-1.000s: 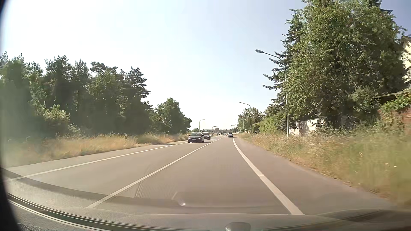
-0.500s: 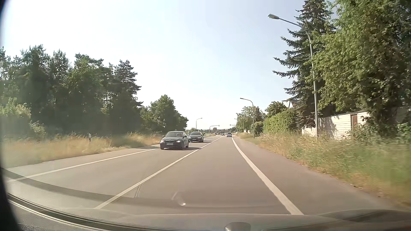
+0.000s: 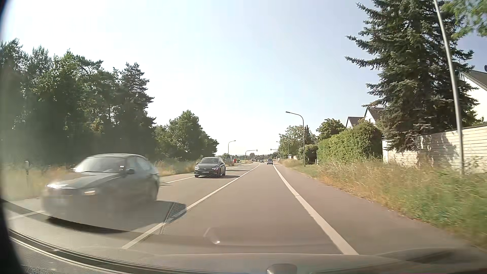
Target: Follow the waypoints while adhering to traffic rules and regulations
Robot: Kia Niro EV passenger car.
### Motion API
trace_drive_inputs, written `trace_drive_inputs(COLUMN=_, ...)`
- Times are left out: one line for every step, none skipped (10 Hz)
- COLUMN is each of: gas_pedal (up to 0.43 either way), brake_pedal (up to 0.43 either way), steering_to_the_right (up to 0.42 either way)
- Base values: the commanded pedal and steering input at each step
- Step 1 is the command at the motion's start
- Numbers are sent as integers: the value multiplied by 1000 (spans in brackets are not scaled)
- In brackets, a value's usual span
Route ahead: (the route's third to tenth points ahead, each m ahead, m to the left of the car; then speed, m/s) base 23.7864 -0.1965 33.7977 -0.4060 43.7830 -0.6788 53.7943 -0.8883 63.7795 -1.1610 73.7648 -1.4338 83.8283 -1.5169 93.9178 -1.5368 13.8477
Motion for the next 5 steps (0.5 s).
trace_drive_inputs(gas_pedal=59, brake_pedal=30, steering_to_the_right=6)
trace_drive_inputs(gas_pedal=59, brake_pedal=30, steering_to_the_right=6)
trace_drive_inputs(gas_pedal=59, brake_pedal=30, steering_to_the_right=6)
trace_drive_inputs(gas_pedal=59, brake_pedal=30, steering_to_the_right=6)
trace_drive_inputs(gas_pedal=59, brake_pedal=30, steering_to_the_right=6)
